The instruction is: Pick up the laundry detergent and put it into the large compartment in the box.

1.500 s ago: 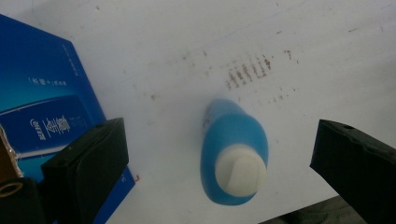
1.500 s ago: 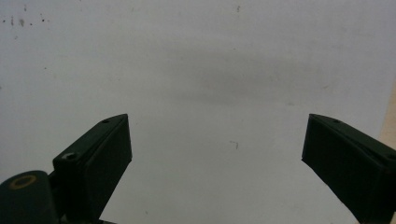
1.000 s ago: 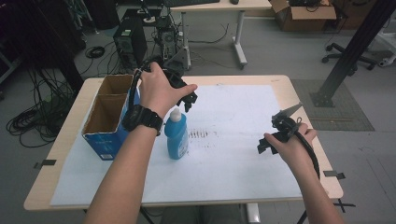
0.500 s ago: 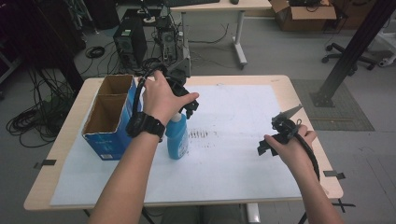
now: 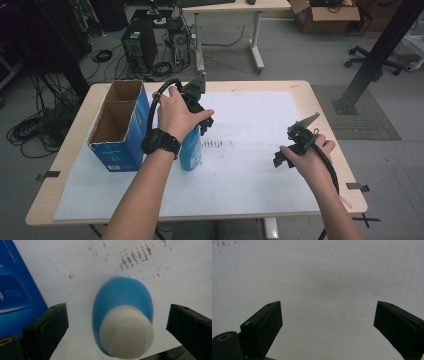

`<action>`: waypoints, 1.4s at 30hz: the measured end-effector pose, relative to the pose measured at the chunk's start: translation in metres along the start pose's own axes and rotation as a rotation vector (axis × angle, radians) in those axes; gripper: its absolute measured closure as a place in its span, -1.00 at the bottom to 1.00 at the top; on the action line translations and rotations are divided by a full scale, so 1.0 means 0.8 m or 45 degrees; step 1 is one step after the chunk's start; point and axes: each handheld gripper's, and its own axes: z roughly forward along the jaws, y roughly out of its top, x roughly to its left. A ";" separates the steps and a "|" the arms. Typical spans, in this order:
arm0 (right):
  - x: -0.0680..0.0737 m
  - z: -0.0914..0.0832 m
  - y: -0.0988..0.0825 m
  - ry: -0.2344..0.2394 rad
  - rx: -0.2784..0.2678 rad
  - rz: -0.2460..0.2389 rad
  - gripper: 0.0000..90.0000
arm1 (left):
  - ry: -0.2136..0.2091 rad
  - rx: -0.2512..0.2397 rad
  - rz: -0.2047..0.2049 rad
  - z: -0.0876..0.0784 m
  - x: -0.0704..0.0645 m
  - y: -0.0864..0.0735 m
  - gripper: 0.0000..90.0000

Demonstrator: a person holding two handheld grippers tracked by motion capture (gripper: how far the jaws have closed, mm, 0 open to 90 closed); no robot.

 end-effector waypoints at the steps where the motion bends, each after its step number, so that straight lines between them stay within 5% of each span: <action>1: -0.001 0.001 0.000 0.001 0.001 -0.002 -0.81 | 0.000 0.000 0.000 0.000 0.000 0.000 -0.91; 10: 0.000 0.006 -0.001 -0.004 0.008 -0.007 -0.81 | 0.007 0.033 0.005 0.024 -0.005 0.000 -0.91; 28: -0.001 0.007 0.000 -0.001 0.004 -0.003 -0.81 | -0.002 0.029 0.000 0.028 -0.005 0.000 -0.88; 42: 0.000 0.007 0.000 0.000 0.007 0.001 -0.81 | -0.015 0.024 -0.004 0.028 -0.002 -0.001 -0.65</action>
